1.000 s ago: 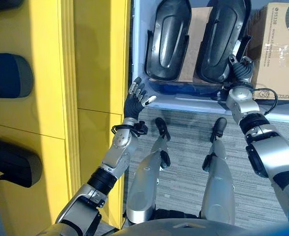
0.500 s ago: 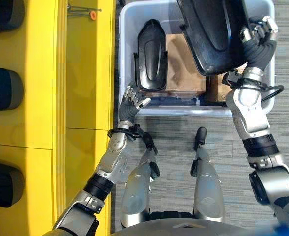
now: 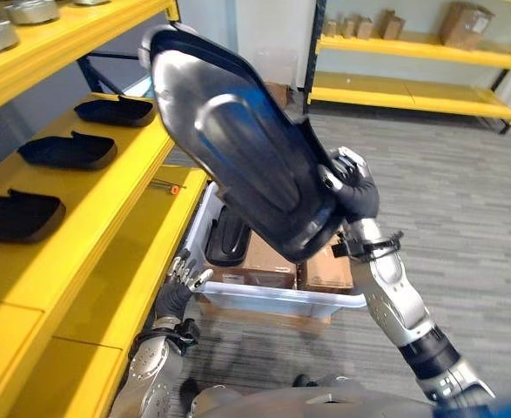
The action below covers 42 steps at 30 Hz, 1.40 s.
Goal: Move parts from the plastic box to the shelf.
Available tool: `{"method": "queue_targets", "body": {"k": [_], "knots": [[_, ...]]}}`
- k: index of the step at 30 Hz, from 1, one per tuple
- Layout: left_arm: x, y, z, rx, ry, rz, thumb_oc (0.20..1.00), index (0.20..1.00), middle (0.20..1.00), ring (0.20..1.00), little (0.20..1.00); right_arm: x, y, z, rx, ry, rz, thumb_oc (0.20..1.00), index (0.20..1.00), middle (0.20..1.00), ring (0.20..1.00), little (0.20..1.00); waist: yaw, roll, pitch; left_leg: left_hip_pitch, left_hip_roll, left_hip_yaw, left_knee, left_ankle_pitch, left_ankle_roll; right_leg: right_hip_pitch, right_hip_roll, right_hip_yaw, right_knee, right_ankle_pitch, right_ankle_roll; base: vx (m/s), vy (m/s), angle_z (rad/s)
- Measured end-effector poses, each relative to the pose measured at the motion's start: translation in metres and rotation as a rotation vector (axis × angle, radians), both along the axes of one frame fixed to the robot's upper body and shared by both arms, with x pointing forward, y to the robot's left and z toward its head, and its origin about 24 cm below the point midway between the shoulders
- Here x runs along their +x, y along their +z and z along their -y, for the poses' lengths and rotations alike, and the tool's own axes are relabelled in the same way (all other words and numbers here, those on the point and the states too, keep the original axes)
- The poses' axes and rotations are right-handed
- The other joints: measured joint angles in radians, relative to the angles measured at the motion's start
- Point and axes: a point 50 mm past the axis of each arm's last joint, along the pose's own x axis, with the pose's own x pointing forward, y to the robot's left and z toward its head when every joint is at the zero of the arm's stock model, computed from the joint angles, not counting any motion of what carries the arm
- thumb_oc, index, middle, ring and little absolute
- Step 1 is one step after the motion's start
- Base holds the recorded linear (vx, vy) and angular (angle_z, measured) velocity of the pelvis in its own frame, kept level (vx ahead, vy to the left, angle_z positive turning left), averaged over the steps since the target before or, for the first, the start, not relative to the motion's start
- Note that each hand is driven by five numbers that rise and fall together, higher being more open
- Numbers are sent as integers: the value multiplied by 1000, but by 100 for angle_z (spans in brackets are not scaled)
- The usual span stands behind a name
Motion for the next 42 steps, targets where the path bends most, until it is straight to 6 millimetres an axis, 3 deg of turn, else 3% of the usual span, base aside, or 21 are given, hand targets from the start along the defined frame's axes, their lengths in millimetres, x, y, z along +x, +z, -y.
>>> {"method": "queue_targets", "body": {"k": [2, 5, 6, 7, 8, 9, 10, 12, 16, 18, 20, 21, 24, 29, 30, 31, 33, 34, 35, 38, 42], "knots": [[14, -10, 18, -29, -71, -32, 1000, 1000, 1000, 1000, 1000, 3, -3, 17, -15, -48, -18, 200, 200, 200, 200, 200, -18, 0, 38, -107, -25, 70, 91, 6, -30, 40, -41, -155, -67, 30, -60, -185, -66, 167], [21, -6, 6, 18, -85, -28, 1000, 1000, 1000, 1000, 1000, 1, -10, 24, -34, -61, -47, 200, 200, 200, 200, 200, 1, -57, 82, -153, -15, 80, 306, -20, -59, 65, -74, -206, -197, 116, -86, -132, 15, 95], [25, -3, 5, 16, -77, -12, 1000, 1000, 1000, 1000, 1000, 1, -12, 29, -47, -72, -54, 200, 200, 200, 200, 200, -27, -49, 109, -154, 16, 63, 442, -45, -60, 111, -73, -238, -278, 150, -38, -66, 161, 91], [28, -2, 6, 10, -77, -1, 1000, 1000, 1000, 1000, 1000, 1, -12, 33, -42, -89, -58, 200, 200, 200, 200, 200, -42, -32, 124, -116, 12, 34, 431, -56, -65, 121, -74, -242, -301, 112, 79, -69, 215, 95], [33, 2, 14, -18, -80, 27, 1000, 1000, 1000, 1000, 1000, 5, -11, 41, -46, -115, -59, 200, 200, 200, 200, 200, -28, 15, 140, -86, 50, -21, 435, -92, -60, 82, -84, -220, -154, 57, 128, -29, 219, 92], [40, 14, 18, -25, -96, 83, 1000, 1000, 1000, 1000, 1000, 5, -8, 49, -28, -143, -52, 200, 200, 200, 200, 200, -49, 19, 141, -85, 60, -70, 457, -150, -81, 38, -178, -149, 91, 7, 78, -31, 239, 126], [48, 21, 22, -32, -110, 117, 1000, 1000, 1000, 1000, 1000, 5, -9, 54, -12, -168, -61, 200, 200, 200, 200, 200, -75, 7, 148, -62, 62, -72, 415, -188, -70, 40, -204, -147, 101, -63, 32, 0, 368, 179], [62, 32, 29, -28, -144, 166, 1000, 1000, 1000, 1000, 1000, 4, -9, 60, 16, -204, -66, 200, 200, 200, 200, 200, -78, 36, 146, -28, 50, -19, 266, -207, -62, -10, -220, -185, 60, -14, 123, 71, 415, 127], [78, 47, 30, -8, -167, 228, 1000, 1000, 1000, 1000, 1000, 4, -6, 66, 25, -233, -62, 200, 200, 200, 200, 200, -67, 29, 250, 27, -96, 37, 216, -278, -28, -50, -314, -193, 31, 69, 135, 112, 380, 67], [77, 48, 28, -3, -164, 229, 1000, 1000, 1000, 1000, 1000, 4, -6, 66, 23, -228, -62, 200, 200, 200, 200, 200, -32, 44, 273, -37, -107, 36, 229, -291, -4, -59, -351, -249, 4, 77, 149, 99, 224, 12], [78, 52, 22, 20, -165, 241, 1000, 1000, 1000, 1000, 1000, 4, -7, 66, 24, -231, -68, 200, 200, 200, 200, 200, -14, 19, 286, -86, -139, 31, 277, -304, 12, -79, -458, -211, 215, 40, 141, 120, 234, 50], [76, 55, 12, 56, -157, 248, 1000, 1000, 1000, 1000, 1000, 4, -8, 62, 41, -226, -74, 200, 200, 200, 200, 200, -5, -36, 278, -131, -179, 12, 323, -321, 20, -10, -505, -217, 156, 22, 158, 147, 236, 64], [77, 60, -8, 96, -89, 257, 1000, 1000, 1000, 1000, 1000, 8, 3, 50, 82, -191, -39, 200, 200, 200, 200, 200, 47, -48, 307, -209, -181, -1, 413, -372, 62, 50, -496, -271, -8, 134, 213, 157, 243, 21], [79, 64, -12, 107, -57, 271, 1000, 1000, 1000, 1000, 1000, 8, 3, 49, 89, -198, -35, 200, 200, 200, 200, 200, 29, -91, 300, -295, -282, -22, 512, -477, 140, 101, -559, -294, -112, 302, 249, 191, 346, 44], [78, 62, -13, 113, -55, 265, 1000, 1000, 1000, 1000, 1000, 7, 2, 48, 96, -200, -43, 200, 200, 200, 200, 200, -2, -87, 300, -307, -323, -42, 515, -488, 163, 98, -597, -273, -84, 346, 245, 364, 564, 93], [76, 58, -14, 119, -51, 249, 1000, 1000, 1000, 1000, 1000, 2, 0, 47, 101, -194, -51, 200, 200, 200, 200, 200, -40, -79, 295, -295, -384, -63, 501, -500, 205, 66, -636, -119, -36, 444, 225, 294, 436, 97], [77, 55, -16, 120, -37, 242, 1000, 1000, 1000, 1000, 1000, -8, 0, 44, 96, -159, -39, 200, 200, 200, 200, 200, -46, -54, 279, -246, -450, -105, 342, -435, 242, -62, -522, 175, 75, 320, 232, 240, 194, 53], [78, 54, -15, 110, -29, 242, 1000, 1000, 1000, 1000, 1000, -11, 1, 44, 93, -148, -33, 200, 200, 200, 200, 200, -70, -28, 276, -201, -463, -120, 234, -380, 247, -91, -420, 217, 66, 251, 252, 205, 24, 15], [79, 54, -11, 92, -24, 254, 1000, 1000, 1000, 1000, 1000, -11, 0, 44, 90, -144, -33, 200, 200, 200, 200, 200, -69, -9, 283, -131, -480, -132, 133, -355, 251, -116, -365, 116, -1, 190, 245, 276, -125, 72], [80, 47, 1, 89, -47, 234, 1000, 1000, 1000, 1000, 1000, -13, -3, 59, 37, -178, -39, 200, 200, 200, 200, 200, -139, 19, 287, -53, -508, -189, 95, -341, 209, -174, -294, 124, -315, 322, 242, 283, -154, 79], [76, 41, 3, 88, -64, 203, 1000, 1000, 1000, 1000, 1000, -14, -3, 62, 23, -181, -37, 200, 200, 200, 200, 200, -152, 17, 286, 3, -528, -236, 90, -352, 192, -190, -291, 223, -395, 450, 227, 260, -209, 79]]}}
